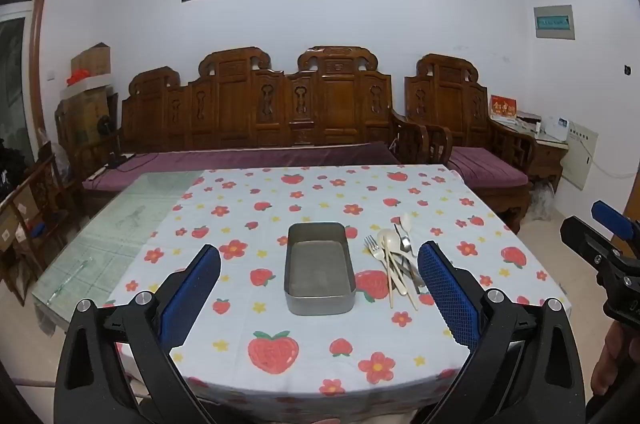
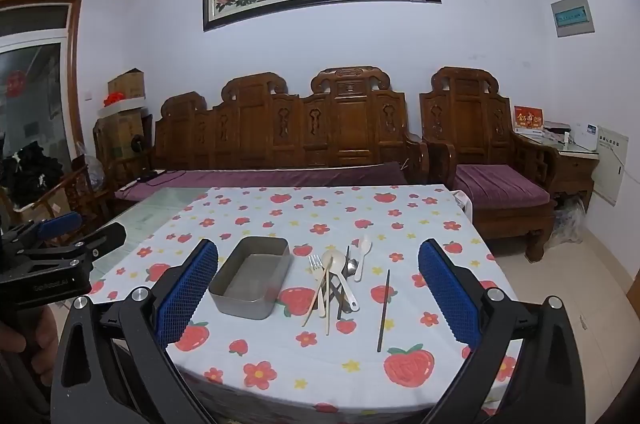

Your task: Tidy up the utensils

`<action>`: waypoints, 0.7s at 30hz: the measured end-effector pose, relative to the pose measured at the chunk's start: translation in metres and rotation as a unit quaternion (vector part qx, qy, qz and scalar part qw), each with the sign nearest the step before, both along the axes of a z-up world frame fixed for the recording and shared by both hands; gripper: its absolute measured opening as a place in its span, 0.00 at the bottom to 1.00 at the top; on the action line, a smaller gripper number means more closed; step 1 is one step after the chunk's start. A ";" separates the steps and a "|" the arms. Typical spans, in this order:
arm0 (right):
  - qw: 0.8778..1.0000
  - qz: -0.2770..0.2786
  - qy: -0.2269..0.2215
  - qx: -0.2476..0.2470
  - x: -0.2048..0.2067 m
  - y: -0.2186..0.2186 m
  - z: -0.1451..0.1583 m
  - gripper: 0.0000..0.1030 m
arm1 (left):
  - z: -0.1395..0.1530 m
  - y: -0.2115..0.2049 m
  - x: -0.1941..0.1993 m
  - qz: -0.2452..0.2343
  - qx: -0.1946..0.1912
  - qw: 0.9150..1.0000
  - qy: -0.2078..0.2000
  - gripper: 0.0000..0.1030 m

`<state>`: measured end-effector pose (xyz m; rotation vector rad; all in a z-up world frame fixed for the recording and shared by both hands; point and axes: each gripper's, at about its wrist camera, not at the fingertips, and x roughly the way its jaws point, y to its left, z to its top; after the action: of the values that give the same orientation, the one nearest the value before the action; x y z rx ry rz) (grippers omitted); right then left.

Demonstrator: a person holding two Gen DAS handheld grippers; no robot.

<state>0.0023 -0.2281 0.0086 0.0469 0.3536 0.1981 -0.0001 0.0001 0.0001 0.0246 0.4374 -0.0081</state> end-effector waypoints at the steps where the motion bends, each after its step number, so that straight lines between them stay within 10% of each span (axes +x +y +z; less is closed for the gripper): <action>1: 1.000 0.000 0.000 0.000 0.000 0.000 0.000 0.98 | 0.000 0.000 0.000 0.000 -0.001 1.000 0.000 0.93; 21: 1.000 0.001 -0.001 -0.002 -0.001 0.000 0.002 0.98 | 0.003 -0.002 0.001 -0.001 -0.004 1.000 -0.002 0.93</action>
<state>0.0017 -0.2282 0.0102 0.0419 0.3517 0.1989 0.0005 -0.0021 0.0031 0.0174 0.4336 -0.0108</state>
